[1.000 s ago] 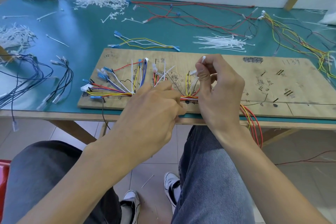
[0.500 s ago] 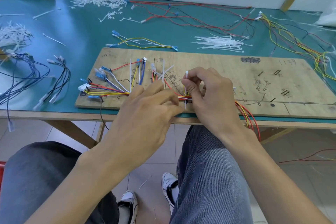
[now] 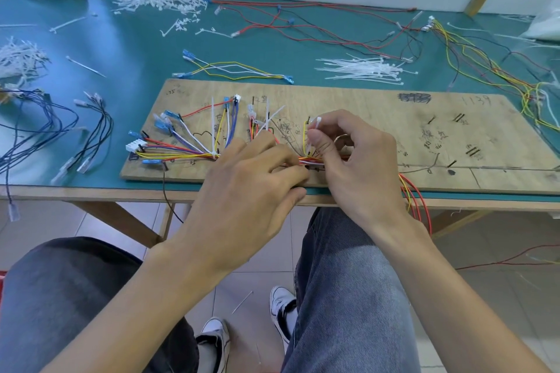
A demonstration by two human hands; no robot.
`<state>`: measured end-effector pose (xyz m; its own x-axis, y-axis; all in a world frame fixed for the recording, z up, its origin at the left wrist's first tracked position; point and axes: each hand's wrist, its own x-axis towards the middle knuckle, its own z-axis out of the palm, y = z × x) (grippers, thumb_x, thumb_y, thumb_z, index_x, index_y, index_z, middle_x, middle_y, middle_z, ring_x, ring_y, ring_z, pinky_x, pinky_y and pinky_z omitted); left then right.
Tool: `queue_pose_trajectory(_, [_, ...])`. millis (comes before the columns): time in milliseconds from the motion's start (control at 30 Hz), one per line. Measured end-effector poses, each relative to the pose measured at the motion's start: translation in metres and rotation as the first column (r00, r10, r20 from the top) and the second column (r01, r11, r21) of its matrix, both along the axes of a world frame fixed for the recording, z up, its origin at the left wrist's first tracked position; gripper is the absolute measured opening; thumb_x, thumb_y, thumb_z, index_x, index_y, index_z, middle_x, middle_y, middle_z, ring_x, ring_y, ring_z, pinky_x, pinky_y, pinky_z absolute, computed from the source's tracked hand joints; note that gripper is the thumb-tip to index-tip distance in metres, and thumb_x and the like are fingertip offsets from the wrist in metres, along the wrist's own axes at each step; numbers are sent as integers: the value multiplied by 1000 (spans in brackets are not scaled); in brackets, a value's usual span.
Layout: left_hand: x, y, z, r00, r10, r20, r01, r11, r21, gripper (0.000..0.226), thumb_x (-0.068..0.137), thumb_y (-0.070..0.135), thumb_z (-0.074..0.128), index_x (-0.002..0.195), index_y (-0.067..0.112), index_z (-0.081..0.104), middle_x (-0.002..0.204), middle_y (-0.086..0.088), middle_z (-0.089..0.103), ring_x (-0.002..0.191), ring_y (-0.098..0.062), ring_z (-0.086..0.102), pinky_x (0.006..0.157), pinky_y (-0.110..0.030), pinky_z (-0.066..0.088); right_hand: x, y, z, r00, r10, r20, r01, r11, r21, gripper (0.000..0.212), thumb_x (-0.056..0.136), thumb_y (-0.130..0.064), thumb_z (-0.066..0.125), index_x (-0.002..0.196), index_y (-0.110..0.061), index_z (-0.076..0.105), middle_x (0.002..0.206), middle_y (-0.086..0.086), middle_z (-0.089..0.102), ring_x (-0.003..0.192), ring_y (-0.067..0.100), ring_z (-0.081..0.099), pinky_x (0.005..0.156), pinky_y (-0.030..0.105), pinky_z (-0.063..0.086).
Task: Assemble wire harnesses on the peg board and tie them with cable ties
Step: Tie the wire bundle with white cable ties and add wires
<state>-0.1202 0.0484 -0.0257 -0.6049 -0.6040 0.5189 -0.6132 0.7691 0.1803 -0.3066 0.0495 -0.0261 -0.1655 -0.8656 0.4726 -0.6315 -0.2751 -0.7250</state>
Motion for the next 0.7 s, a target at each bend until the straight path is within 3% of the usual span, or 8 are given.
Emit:
queue_pose_trajectory(100, [0,1,-1,1000,6,-15,-6,1000,1,14,96,30,70,99,19,79,95,7,69,96,-24,58,77,-41,43,3,-2,1,996,-42,81,46,998,-41,5,102,-16,68,96,-17,69,83,-6,71,75,17,65,67,40,53])
queue_pose_trajectory(200, [1,4,-1,1000,13,-17,-13,1000,26,9,94,24,76,99,18,80,92,7,70,93,-24,58,77,-43,46,3,-4,9,989,-89,114,105,984,-143,7,104,-15,65,98,-12,68,84,-7,71,79,14,68,71,35,55])
queue_pose_trajectory(333, [0,4,1,1000,13,-3,-12,999,45,6,90,20,80,95,17,82,90,7,69,92,-22,57,76,-36,40,1,-10,16,994,-97,41,104,966,-236,11,106,-16,64,101,-8,69,86,-4,72,82,15,69,74,39,57])
queue_pose_trajectory(567, [-1,2,4,1000,-5,-13,6,996,85,13,89,23,73,94,18,83,88,9,69,92,-18,53,77,-29,29,0,-8,4,995,-74,-73,55,971,-234,10,106,-13,62,103,-7,68,88,-1,70,82,21,67,75,41,53])
queue_pose_trajectory(700, [-1,1,4,1000,-4,-24,6,997,80,15,88,25,71,93,19,84,87,9,69,92,-18,54,75,-34,37,2,-9,0,991,-55,-121,30,979,-200,8,106,-16,61,103,-11,66,84,-2,68,78,22,63,72,43,52])
